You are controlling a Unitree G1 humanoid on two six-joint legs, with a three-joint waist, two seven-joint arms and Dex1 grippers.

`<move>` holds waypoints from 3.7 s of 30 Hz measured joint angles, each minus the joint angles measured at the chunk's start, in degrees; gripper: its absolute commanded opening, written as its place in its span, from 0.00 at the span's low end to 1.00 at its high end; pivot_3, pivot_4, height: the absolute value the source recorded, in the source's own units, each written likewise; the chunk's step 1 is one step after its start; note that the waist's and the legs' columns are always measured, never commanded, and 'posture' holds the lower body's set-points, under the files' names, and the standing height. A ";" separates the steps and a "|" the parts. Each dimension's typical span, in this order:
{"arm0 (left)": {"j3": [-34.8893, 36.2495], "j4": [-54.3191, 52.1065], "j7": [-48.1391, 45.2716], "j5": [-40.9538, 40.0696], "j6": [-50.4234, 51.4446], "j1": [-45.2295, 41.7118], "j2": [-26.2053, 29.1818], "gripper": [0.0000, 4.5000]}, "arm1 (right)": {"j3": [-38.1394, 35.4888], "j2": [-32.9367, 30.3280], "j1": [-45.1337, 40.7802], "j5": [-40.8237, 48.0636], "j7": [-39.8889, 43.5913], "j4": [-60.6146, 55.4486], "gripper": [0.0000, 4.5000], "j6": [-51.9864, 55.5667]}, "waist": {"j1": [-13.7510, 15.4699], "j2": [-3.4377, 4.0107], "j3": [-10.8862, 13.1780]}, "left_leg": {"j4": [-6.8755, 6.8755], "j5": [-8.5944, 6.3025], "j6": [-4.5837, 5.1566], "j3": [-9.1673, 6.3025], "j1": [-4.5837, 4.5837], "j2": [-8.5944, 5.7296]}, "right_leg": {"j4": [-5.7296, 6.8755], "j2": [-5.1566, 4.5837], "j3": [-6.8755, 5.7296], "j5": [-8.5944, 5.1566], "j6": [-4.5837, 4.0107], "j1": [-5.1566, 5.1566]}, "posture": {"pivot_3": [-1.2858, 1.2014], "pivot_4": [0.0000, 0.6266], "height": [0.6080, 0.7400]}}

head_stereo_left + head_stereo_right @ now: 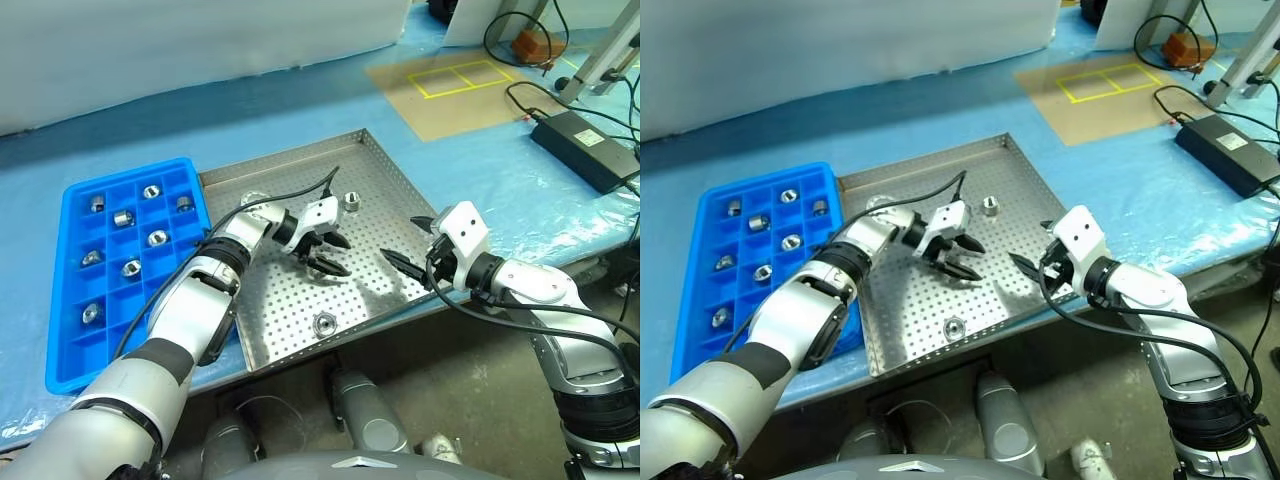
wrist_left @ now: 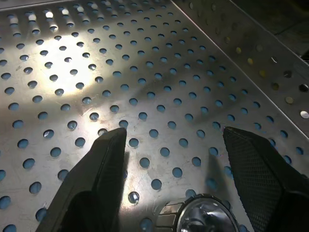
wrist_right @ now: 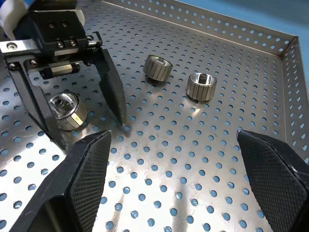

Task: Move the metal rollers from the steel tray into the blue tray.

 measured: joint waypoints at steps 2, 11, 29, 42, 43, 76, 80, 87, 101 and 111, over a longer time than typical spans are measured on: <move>0.00 -0.79 -1.01 0.00 0.69 0.36 0.82 0.74 | 0.45 0.09 0.00 0.00 -0.10 0.00 0.96 -0.02 | -0.03 0.00 0.00 | -0.01 0.00 0.01 0.00 0.01 0.01 | 0.00 0.00 -0.02 0.00 0.00 0.00 | 0.19 0.24 1.00; -1.63 -2.81 -1.57 1.38 0.11 3.55 2.56 0.74 | 2.38 0.31 -0.34 -0.22 -0.20 0.89 0.96 -0.83 | 0.05 0.01 0.00 | 0.03 -0.01 0.02 0.00 0.16 -0.03 | 0.00 -0.06 -0.02 0.00 0.00 0.21 | 0.20 0.24 1.00; -2.44 -1.63 9.94 3.80 -6.74 4.27 1.73 0.40 | 2.94 0.69 -1.93 -0.99 -0.41 2.74 0.96 -1.98 | 0.00 0.04 -0.03 | 0.16 -0.12 -0.10 -0.06 0.74 -0.09 | -0.09 -0.10 -0.04 -0.19 0.31 0.93 | 0.21 0.24 1.00; 4.54 -6.07 8.94 -1.98 2.59 1.09 7.58 0.40 | 8.22 2.39 -9.25 -1.36 3.43 9.58 0.96 -5.47 | 0.26 0.06 0.00 | 0.02 -0.03 0.04 -0.07 0.55 -0.04 | -0.05 -0.09 -0.08 -0.01 0.00 0.69 | 0.27 0.24 1.00; 5.44 -7.84 8.83 -2.82 3.74 0.98 8.80 0.40 | 9.42 2.97 -10.92 -1.63 4.18 11.07 0.96 -6.30 | 0.24 0.06 0.00 | -0.01 -0.04 0.04 -0.06 0.58 -0.04 | -0.05 -0.09 -0.07 -0.01 0.00 0.68 | 0.28 0.24 1.00; 43.48 -84.97 20.01 -38.38 62.27 62.67 39.34 0.40 | 21.99 23.33 -38.78 -6.41 27.89 47.38 0.96 -28.56 | 16.79 0.11 0.35 | -0.32 0.48 -1.24 0.07 0.94 0.41 | 1.92 0.01 0.06 -0.48 -0.72 -0.24 | 0.47 0.24 1.00; 43.29 -87.60 23.41 -38.77 61.01 65.42 37.50 0.40 | 22.32 24.27 -39.15 -6.55 28.74 47.92 0.96 -29.39 | 17.23 0.11 0.35 | -0.34 0.53 -1.32 0.07 1.01 0.39 | 1.98 0.03 0.10 -0.48 -0.71 -0.23 | 0.47 0.24 1.00; 39.50 -87.08 27.30 -37.89 57.63 66.74 36.51 0.40 | 22.31 24.15 -39.23 -6.68 28.77 48.08 0.96 -29.53 | 17.44 0.08 0.33 | -0.46 0.59 -1.41 0.07 1.02 0.38 | 1.95 0.10 0.10 -0.48 -0.72 -0.28 | 0.46 0.24 1.00; 33.71 -81.54 30.80 -35.01 51.87 64.64 37.48 0.85 | 22.13 22.26 -39.10 -7.29 27.59 47.41 0.96 -29.04 | 17.26 0.03 0.30 | -0.55 0.64 -1.50 0.08 1.06 0.37 | 1.96 0.16 0.14 -0.50 -0.75 -0.33 | 0.45 0.24 1.00; 32.31 -89.67 31.05 -39.68 53.90 64.24 37.48 0.85 | 19.16 11.10 -37.96 -4.06 33.62 39.49 0.96 -21.87 | 17.85 0.00 0.29 | -0.54 0.64 -1.48 0.08 1.01 0.31 | 1.92 0.12 0.14 -0.50 -0.75 -0.28 | 0.44 0.24 1.00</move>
